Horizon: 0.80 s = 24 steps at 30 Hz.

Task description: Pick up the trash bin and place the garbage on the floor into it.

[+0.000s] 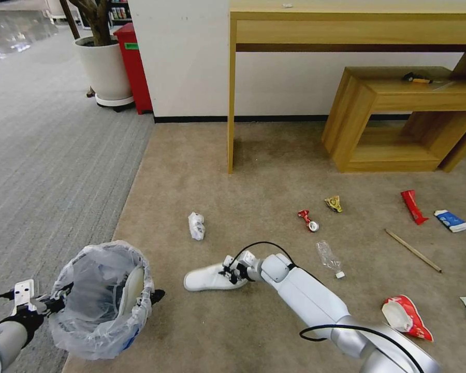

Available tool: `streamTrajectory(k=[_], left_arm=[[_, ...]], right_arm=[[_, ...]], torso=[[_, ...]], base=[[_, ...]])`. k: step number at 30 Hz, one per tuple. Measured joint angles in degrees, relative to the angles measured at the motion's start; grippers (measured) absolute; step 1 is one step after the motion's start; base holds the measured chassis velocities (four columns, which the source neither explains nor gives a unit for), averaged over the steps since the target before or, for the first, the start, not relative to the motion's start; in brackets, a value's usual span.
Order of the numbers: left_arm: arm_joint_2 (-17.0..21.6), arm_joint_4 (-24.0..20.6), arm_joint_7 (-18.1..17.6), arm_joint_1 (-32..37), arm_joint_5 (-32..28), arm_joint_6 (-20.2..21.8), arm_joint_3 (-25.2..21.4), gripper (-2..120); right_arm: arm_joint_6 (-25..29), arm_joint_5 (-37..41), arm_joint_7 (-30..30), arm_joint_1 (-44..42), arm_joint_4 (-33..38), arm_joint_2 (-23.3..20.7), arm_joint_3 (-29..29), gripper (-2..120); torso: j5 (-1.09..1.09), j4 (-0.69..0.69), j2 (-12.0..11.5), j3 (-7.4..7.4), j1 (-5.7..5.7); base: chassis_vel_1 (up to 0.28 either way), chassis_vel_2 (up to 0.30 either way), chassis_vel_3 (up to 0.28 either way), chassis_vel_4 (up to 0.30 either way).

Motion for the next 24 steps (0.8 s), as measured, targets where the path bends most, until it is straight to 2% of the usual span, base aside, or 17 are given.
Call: streamTrajectory(k=[2, 4, 5, 6, 9, 10, 12, 15, 19, 21, 22, 24], left_arm=[[0.2, 0.0, 0.0, 0.0, 0.0, 0.0, 0.0, 0], [0.3, 0.0, 0.0, 0.0, 0.0, 0.0, 0.0, 0], [0.3, 0.0, 0.0, -0.2, 0.0, 0.0, 0.0, 0], [0.3, 0.0, 0.0, -0.2, 0.0, 0.0, 0.0, 0], [0.3, 0.1, -0.1, -0.7, 0.0, 0.0, 0.7, 0], [0.3, 0.1, -0.1, -0.7, 0.0, 0.0, 0.7, 0], [0.3, 0.1, -0.2, -0.9, 0.3, 0.0, 1.3, 0], [0.3, 0.2, -0.6, -1.2, 0.5, 0.0, 2.2, 0], [0.6, 0.3, -1.1, -1.8, 0.8, 0.0, 3.9, 0], [0.9, 0.7, -1.8, -2.4, 0.8, 0.0, 5.4, 0], [0.9, 0.7, -1.8, -2.4, 0.8, 0.0, 5.4, 0], [1.3, 1.3, -2.6, -3.3, 0.9, 0.0, 7.2, 0]], right_arm=[[-1.0, 2.3, 0.9, -0.9, 4.6, -1.2, 2.9, 0], [-1.4, 3.2, 1.4, -1.2, 6.4, -1.6, 4.1, 0], [-2.4, 4.8, 2.0, -1.6, 9.9, -2.4, 6.0, 0], [-2.4, 4.8, 2.0, -1.6, 9.9, -2.4, 6.0, 0], [-5.1, 9.7, 3.2, -2.4, 19.8, -4.3, 10.2, 0], [-5.1, 9.7, 3.2, -2.4, 19.8, -4.3, 10.2, 0], [-6.3, 12.4, 3.8, -2.7, 25.3, -5.1, 12.7, 0], [-7.3, 16.1, 5.2, -2.7, 30.1, -5.3, 14.2, 0], [-8.8, 21.3, 7.3, -1.8, 36.9, -4.6, 14.4, 0], [-10.6, 26.4, 10.1, -1.2, 42.4, -3.8, 12.0, 0], [-10.6, 26.4, 10.1, -1.2, 42.4, -3.8, 12.0, 0], [-11.1, 30.5, 13.0, -1.1, 46.2, -2.8, 6.8, 0]], torso=[[0.00, 0.00, 0.0, 0.00, 0.00], [0.00, 0.00, 0.0, 0.00, 0.00], [0.00, -0.01, 0.0, 0.00, 0.00], [0.00, -0.01, 0.0, 0.00, 0.00], [0.00, -0.01, 0.0, 0.00, 0.00], [0.00, -0.01, 0.0, 0.00, 0.00], [0.00, -0.01, 0.0, -0.01, 0.00], [-0.01, -0.02, 0.0, 0.00, 0.00], [-0.01, -0.01, 0.0, -0.01, 0.00], [-0.02, 0.00, 0.0, -0.01, 0.00], [-0.02, 0.00, 0.0, -0.01, 0.00], [-0.01, 0.00, 0.0, -0.01, 0.00]], base=[[0.000, 0.000, 0.000, 0.000], [0.000, 0.000, 0.000, 0.000], [0.000, 0.000, 0.000, 0.000], [0.000, 0.000, 0.000, 0.000], [0.000, 0.000, 0.000, 0.000], [0.000, 0.000, 0.000, 0.000], [0.000, 0.000, 0.000, 0.000], [0.000, 0.000, 0.000, 0.000], [0.000, 0.000, 0.000, 0.000], [0.000, 0.000, 0.000, 0.000], [0.000, 0.000, 0.000, 0.000], [0.000, 0.000, 0.000, 0.000]])
